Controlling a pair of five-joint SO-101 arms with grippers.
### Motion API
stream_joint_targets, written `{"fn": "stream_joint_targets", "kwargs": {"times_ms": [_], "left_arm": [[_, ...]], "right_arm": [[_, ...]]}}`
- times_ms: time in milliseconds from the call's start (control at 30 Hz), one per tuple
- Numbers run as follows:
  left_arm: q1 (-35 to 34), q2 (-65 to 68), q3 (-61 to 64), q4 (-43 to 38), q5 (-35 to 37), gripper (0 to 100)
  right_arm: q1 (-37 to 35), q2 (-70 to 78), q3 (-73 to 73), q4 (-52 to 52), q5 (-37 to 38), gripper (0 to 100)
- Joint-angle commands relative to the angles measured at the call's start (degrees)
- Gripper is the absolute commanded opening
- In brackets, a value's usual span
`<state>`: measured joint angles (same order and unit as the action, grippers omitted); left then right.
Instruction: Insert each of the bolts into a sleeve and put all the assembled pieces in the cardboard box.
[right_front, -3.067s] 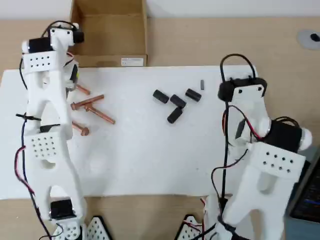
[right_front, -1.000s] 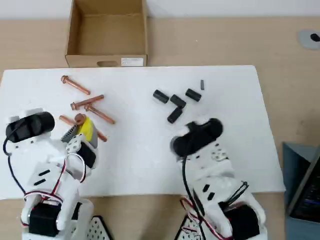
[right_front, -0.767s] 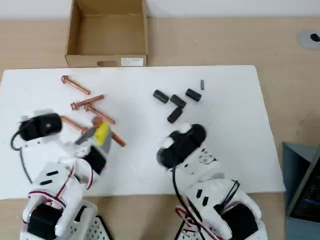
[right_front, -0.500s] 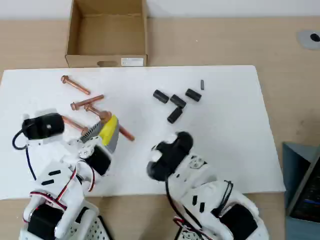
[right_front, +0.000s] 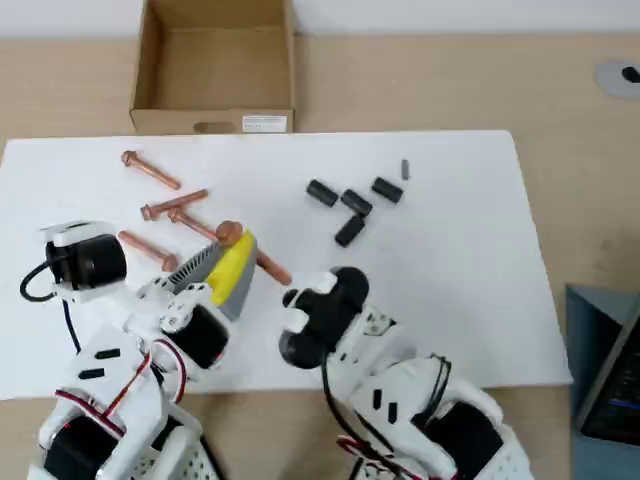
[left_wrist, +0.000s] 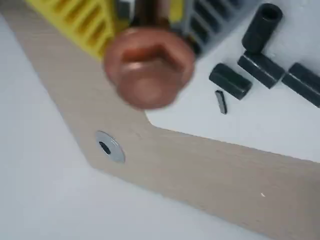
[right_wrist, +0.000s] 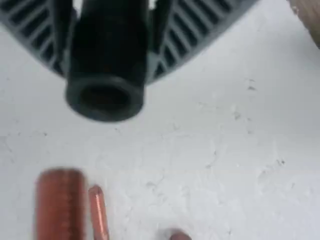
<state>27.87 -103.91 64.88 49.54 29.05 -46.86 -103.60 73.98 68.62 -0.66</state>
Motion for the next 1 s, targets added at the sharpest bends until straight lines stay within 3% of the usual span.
{"fn": "stream_joint_targets", "kwargs": {"times_ms": [0,433,967], "left_arm": [[0.53,-0.48,-3.78,2.02,0.18,0],[5.19,-0.48,-3.25,6.59,0.18,0],[4.75,-0.57,0.35,6.24,-1.85,0]], "right_arm": [[-0.22,-5.23,-0.48,-1.67,0.0,0.9],[-0.31,-5.23,-1.71,-4.57,0.0,0.9],[-0.4,-5.23,-3.47,-3.96,0.0,0.9]]}}
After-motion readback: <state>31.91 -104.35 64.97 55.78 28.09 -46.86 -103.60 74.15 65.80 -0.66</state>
